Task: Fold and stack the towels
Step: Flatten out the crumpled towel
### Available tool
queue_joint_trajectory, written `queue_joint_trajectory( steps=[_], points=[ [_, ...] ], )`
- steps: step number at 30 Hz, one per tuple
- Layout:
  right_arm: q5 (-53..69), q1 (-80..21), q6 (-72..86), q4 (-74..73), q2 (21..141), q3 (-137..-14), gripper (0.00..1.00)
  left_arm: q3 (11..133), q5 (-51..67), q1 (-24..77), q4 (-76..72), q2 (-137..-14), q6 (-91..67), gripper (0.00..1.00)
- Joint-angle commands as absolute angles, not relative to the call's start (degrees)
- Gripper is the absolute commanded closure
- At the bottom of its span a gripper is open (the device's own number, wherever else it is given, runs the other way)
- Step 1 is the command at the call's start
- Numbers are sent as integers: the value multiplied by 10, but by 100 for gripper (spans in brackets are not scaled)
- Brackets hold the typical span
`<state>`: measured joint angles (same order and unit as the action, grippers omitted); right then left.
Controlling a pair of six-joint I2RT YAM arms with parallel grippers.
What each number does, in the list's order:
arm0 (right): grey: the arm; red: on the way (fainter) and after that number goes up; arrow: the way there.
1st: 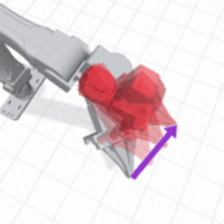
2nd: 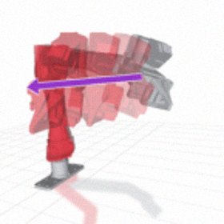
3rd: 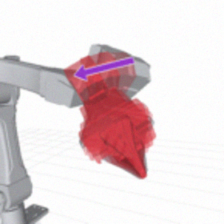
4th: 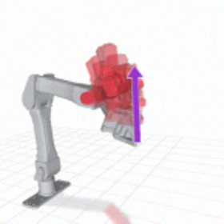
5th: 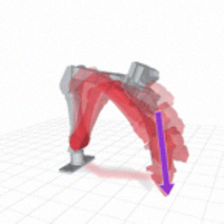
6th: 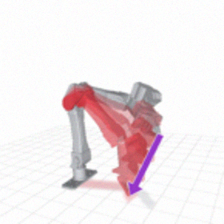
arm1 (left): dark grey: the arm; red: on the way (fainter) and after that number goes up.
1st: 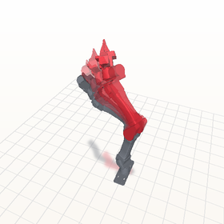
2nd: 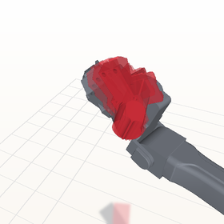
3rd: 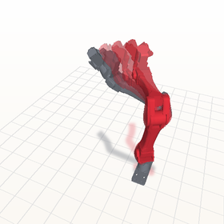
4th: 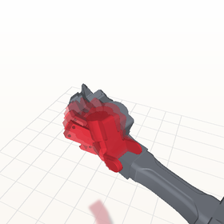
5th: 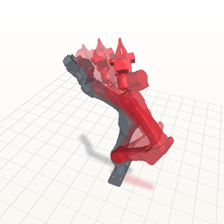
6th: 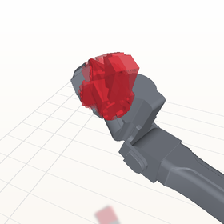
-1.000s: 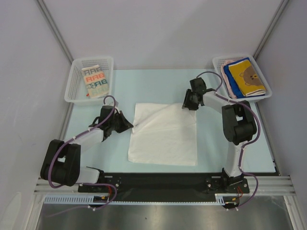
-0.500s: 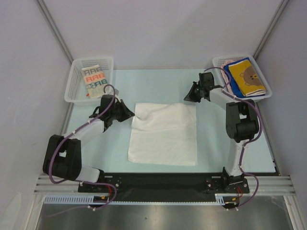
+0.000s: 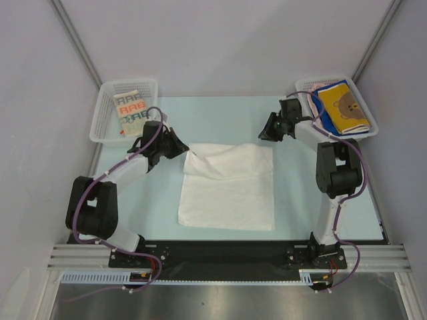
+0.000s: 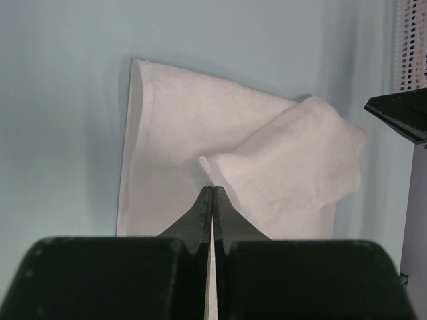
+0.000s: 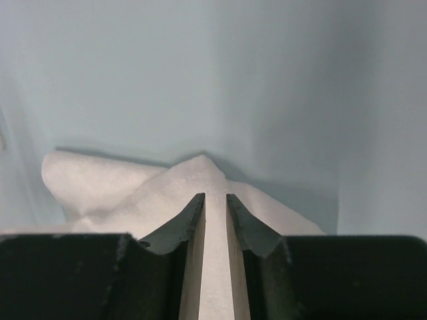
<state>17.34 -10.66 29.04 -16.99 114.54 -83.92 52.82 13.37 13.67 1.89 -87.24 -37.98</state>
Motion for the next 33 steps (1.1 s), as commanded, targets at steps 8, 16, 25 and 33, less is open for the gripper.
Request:
queue_joint_trajectory(
  steps=[8, 16, 25, 33],
  points=[
    [194, -105, 258, -178, 1118, -800, 63, 495, 132, 142, 3, -853, -383, 100],
    [227, -105, 265, -178, 1138, -812, 61, 505, 132, 142, 3, -856, -383, 100],
    [194, -112, 260, -214, 1130, -816, 61, 510, 134, 142, 3, -859, -383, 100],
    [184, -129, 255, -200, 1130, -811, 62, 513, 136, 142, 2, -860, -385, 100]
  ],
)
